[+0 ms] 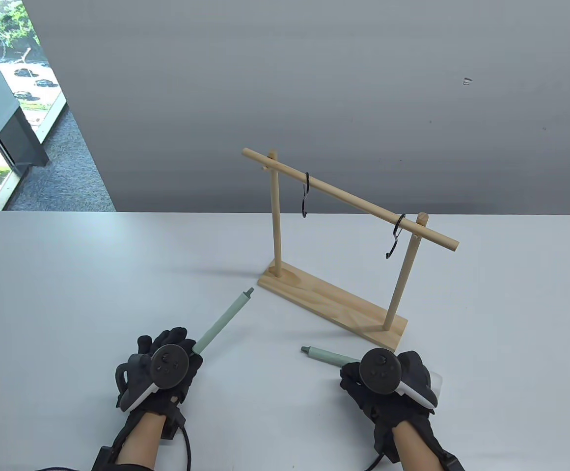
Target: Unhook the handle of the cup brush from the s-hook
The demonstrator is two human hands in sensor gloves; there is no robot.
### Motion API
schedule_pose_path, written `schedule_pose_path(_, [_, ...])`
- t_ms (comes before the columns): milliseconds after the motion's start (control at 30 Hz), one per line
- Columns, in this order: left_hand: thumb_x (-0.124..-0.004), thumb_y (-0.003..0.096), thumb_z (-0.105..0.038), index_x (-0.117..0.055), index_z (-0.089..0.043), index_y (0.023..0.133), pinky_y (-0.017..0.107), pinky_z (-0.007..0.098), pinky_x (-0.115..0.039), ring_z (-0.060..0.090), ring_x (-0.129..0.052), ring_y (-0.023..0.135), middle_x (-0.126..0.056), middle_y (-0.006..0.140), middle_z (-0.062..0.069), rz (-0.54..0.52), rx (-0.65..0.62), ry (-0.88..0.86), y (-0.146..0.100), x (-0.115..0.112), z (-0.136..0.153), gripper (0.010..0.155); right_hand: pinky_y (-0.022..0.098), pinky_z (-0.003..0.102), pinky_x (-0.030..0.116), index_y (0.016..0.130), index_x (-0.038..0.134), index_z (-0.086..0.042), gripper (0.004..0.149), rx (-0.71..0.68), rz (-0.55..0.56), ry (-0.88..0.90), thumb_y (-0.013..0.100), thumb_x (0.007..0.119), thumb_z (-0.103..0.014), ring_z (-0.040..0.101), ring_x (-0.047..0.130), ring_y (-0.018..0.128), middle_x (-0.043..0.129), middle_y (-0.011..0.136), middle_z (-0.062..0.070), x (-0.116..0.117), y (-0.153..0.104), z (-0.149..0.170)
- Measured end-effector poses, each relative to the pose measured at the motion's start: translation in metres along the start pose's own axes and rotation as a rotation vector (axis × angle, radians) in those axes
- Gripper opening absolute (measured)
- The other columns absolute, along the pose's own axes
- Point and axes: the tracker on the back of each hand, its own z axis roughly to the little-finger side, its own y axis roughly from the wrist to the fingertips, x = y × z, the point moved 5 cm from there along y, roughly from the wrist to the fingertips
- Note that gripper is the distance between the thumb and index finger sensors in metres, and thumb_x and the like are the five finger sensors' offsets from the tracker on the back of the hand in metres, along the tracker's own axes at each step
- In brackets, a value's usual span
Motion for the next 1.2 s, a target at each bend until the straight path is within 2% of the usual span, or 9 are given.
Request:
schedule_pose_path(67, [-0.078, 0.0412, -0.041, -0.08, -0.016, 0.082, 0.069, 0.067, -0.044, 0.046, -0.075, 0.095, -0.071, 0.103, 0.015, 0.046, -0.011, 0.097, 0.003, -0.006, -0.006, 0.048, 0.06, 0.068, 0.05, 0.086, 0.077, -0.006, 0.045, 0.001, 0.0, 0.0, 0.048, 0.073, -0.03, 0.046, 0.09, 0.07, 0.086, 0.081, 0.024, 0.0, 0.0, 0.0])
schedule_pose_path(200, [-0.077, 0.0415, -0.041, -0.079, -0.016, 0.082, 0.069, 0.066, -0.044, 0.045, -0.075, 0.095, -0.07, 0.103, 0.015, 0.065, -0.016, 0.132, 0.005, -0.011, -0.011, 0.048, 0.06, 0.068, 0.051, 0.085, 0.077, -0.006, 0.045, 0.003, -0.001, 0.004, 0.048, 0.072, -0.03, 0.046, 0.09, 0.07, 0.086, 0.081, 0.023, 0.0, -0.001, 0.0])
schedule_pose_path(533, [-0.075, 0.043, -0.041, -0.077, -0.016, 0.084, 0.069, 0.066, -0.044, 0.046, -0.073, 0.096, -0.068, 0.104, 0.015, 0.093, 0.036, 0.081, 0.005, -0.013, 0.002, 0.048, 0.06, 0.068, 0.051, 0.085, 0.077, -0.006, 0.045, 0.014, -0.015, 0.003, 0.048, 0.072, -0.03, 0.046, 0.09, 0.07, 0.086, 0.081, 0.023, 0.001, -0.002, 0.001])
schedule_pose_path(1200, [-0.074, 0.0433, -0.04, -0.078, -0.016, 0.085, 0.07, 0.066, -0.044, 0.047, -0.071, 0.096, -0.068, 0.105, 0.016, 0.121, 0.04, 0.129, 0.003, -0.012, 0.004, 0.048, 0.06, 0.068, 0.05, 0.086, 0.077, -0.006, 0.045, 0.019, -0.024, 0.0, 0.048, 0.072, -0.03, 0.047, 0.09, 0.07, 0.086, 0.081, 0.024, 0.001, -0.002, 0.001])
